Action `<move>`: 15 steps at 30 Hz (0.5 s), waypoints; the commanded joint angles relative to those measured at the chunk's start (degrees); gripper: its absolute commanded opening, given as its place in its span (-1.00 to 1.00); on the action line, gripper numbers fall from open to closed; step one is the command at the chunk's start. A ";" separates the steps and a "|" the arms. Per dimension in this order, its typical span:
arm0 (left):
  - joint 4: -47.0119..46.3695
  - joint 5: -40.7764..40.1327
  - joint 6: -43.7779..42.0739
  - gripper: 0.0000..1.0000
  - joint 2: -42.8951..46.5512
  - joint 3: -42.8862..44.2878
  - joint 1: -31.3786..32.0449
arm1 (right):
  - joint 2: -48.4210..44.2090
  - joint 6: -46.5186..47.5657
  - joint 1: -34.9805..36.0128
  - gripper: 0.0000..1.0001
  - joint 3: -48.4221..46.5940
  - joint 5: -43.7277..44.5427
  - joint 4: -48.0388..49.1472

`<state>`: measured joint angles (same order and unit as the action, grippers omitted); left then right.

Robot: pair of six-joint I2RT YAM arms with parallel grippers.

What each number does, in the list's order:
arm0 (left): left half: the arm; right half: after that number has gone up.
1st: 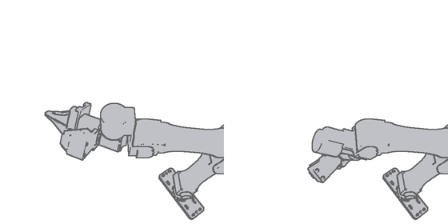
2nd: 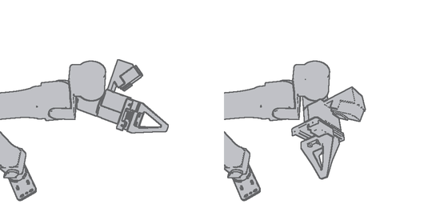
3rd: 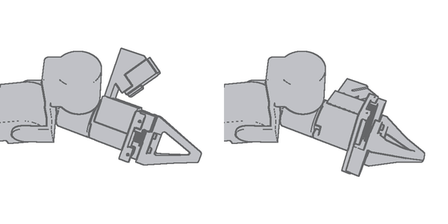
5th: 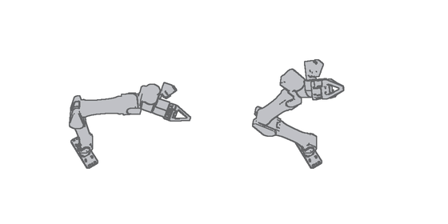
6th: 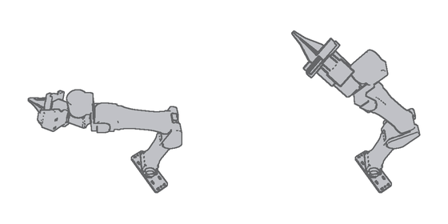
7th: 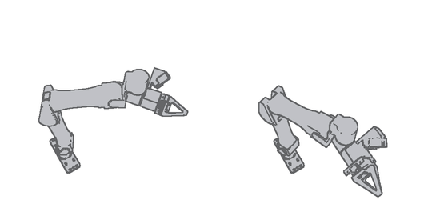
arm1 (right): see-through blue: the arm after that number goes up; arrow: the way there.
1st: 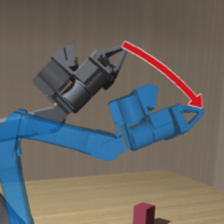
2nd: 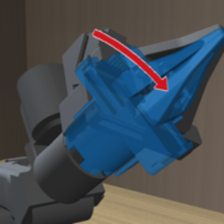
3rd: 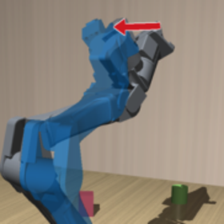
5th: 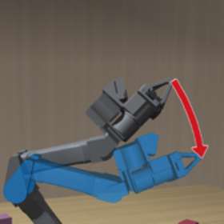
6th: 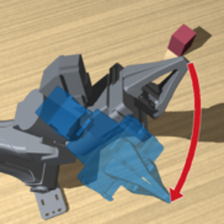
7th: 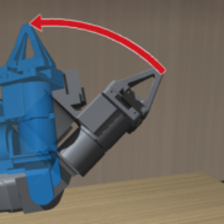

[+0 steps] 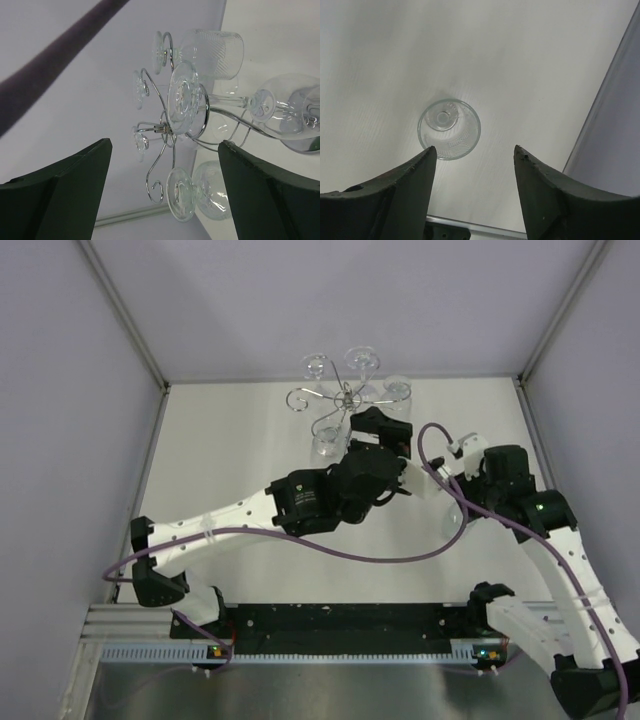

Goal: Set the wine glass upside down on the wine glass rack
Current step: Pick up the wine glass at the center of the board.

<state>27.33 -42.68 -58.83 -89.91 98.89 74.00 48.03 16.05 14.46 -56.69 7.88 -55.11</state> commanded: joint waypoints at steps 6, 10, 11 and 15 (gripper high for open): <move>-2.11 1.54 1.70 0.96 5.36 2.01 0.62 | 5.49 4.07 -0.57 0.24 0.17 0.91 -2.72; -2.02 1.10 1.52 0.97 6.23 2.53 0.62 | 7.95 6.18 -1.62 0.22 1.14 -0.58 -2.28; -1.85 1.19 1.35 0.96 6.41 2.53 0.62 | 8.56 6.70 -2.15 0.21 1.40 -1.02 -2.02; -1.67 0.75 1.17 0.96 6.94 2.71 0.62 | 10.50 9.52 -5.66 0.19 2.19 -3.48 -0.70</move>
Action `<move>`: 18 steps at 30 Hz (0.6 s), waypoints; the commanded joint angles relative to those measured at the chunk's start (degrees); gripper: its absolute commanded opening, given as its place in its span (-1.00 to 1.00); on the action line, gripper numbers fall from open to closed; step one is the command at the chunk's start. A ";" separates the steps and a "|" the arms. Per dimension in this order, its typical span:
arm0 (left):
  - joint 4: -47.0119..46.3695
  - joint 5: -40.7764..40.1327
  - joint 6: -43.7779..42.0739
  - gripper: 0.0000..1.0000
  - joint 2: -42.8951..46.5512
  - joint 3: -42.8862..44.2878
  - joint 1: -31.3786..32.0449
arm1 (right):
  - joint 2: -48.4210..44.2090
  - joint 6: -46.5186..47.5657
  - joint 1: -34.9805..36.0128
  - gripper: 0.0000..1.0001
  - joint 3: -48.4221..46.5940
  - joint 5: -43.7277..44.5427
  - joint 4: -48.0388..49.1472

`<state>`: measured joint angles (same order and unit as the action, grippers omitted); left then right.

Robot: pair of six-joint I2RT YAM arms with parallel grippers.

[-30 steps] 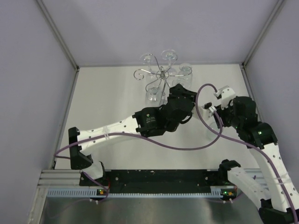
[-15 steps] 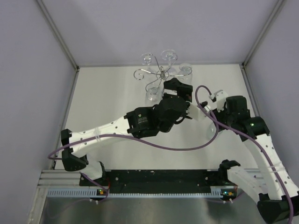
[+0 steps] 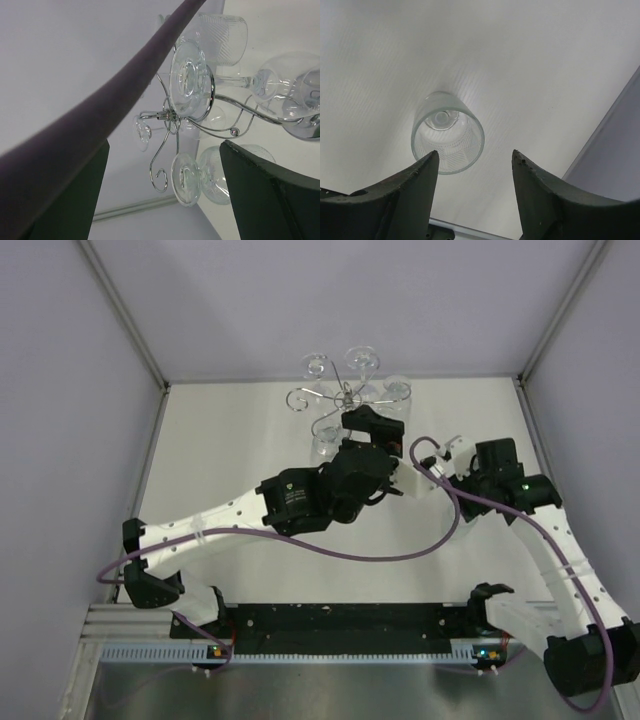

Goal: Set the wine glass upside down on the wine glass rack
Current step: Pick up the wine glass at the center of the board.

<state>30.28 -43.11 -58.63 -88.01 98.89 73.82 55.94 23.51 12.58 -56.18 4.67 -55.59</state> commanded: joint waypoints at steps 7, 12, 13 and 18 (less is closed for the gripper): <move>-5.32 0.75 0.01 0.96 5.56 2.09 0.80 | 5.22 6.37 -7.57 0.15 4.50 -3.70 3.03; -6.20 0.22 0.10 0.96 5.56 3.06 0.71 | 8.30 8.48 -10.55 0.06 6.00 -4.49 4.88; -6.29 0.22 0.44 0.96 5.48 3.32 0.62 | 8.91 8.92 -11.34 0.04 6.17 -6.32 5.23; -7.26 0.83 2.29 0.96 5.83 5.08 0.01 | 11.29 10.15 -14.06 -0.06 7.14 -8.27 6.63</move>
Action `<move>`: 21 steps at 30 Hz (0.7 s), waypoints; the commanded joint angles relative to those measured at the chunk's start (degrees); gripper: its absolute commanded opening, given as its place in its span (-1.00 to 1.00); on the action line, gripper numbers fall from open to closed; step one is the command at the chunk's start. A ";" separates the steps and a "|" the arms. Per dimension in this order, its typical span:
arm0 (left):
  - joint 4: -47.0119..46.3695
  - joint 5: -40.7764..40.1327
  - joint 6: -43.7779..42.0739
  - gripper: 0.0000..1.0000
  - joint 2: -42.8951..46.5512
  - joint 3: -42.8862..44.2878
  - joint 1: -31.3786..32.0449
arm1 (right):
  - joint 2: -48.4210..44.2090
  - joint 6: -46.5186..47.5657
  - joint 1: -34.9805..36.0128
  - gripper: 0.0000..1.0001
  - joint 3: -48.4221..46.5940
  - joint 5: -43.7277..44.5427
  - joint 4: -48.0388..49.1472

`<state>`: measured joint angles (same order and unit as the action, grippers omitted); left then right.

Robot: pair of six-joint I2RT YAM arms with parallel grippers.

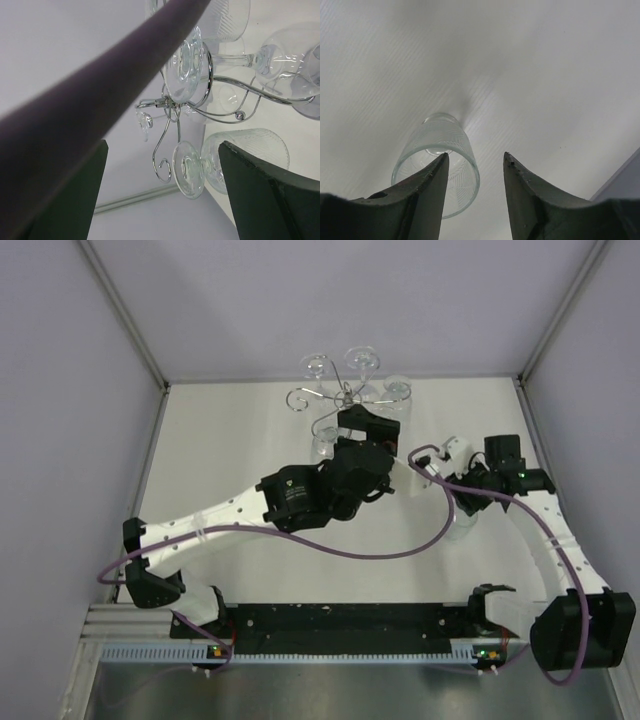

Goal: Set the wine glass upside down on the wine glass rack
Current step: Pick up the wine glass at the center of the board.

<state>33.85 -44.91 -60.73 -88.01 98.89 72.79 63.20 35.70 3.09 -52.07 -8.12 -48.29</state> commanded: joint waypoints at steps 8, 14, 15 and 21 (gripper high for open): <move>-12.22 2.80 6.50 0.96 6.18 8.77 -0.37 | 5.88 -0.46 -6.52 -0.23 5.05 3.46 0.74; -13.02 2.81 6.85 0.97 6.62 9.92 -1.60 | 5.97 0.42 -7.84 -0.31 6.02 3.11 0.92; -13.10 2.89 6.85 0.97 6.71 10.00 -1.78 | 5.88 0.59 -8.01 -0.32 6.19 3.28 0.92; -13.98 2.37 6.94 0.97 6.97 10.27 -2.57 | 5.44 1.39 -8.54 -0.43 7.07 4.16 0.92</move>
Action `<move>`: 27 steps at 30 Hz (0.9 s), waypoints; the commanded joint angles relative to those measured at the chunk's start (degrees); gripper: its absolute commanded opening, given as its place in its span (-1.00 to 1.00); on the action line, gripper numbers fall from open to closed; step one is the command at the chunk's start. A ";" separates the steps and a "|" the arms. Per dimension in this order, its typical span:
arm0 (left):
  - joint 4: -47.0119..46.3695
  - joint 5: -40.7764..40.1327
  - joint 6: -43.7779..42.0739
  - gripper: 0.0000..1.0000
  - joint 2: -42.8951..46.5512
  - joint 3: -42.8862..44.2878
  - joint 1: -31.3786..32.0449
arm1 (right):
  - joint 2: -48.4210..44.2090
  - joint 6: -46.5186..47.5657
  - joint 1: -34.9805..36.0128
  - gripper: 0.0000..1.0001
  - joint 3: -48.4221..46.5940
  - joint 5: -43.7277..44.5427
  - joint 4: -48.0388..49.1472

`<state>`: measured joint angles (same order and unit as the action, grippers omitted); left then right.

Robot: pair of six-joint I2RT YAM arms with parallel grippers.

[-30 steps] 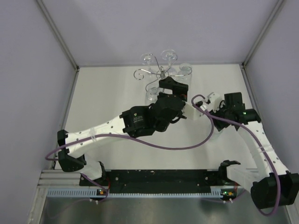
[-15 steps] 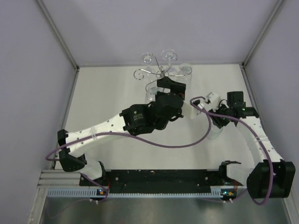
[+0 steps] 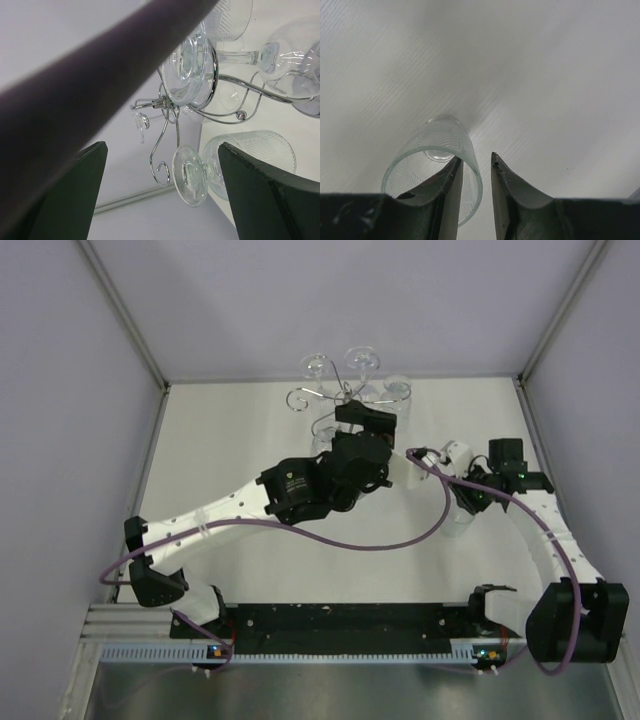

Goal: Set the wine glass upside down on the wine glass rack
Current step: Pick up the wine glass at the center of the board.

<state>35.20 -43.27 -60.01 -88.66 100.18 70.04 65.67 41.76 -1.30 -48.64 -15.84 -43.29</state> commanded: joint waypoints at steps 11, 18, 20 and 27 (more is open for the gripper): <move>-15.16 0.73 6.75 0.97 8.33 9.77 -0.61 | 1.83 -4.14 -4.15 -0.54 4.96 13.11 -4.09; -15.16 0.64 7.19 0.97 8.77 10.47 -0.96 | 1.13 -3.88 -4.15 -0.60 5.84 13.73 -4.00; -14.99 0.90 7.71 0.97 8.94 10.56 -1.22 | 1.21 -3.61 -4.15 -0.63 6.36 14.25 -3.65; -11.21 3.62 12.98 0.97 9.30 12.23 -2.01 | 0.26 -3.88 -4.24 -0.89 7.16 14.34 -3.03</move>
<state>38.63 -40.69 -58.94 -88.66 101.19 68.73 64.05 42.85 -1.32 -45.36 -15.35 -41.17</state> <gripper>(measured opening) 0.985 0.093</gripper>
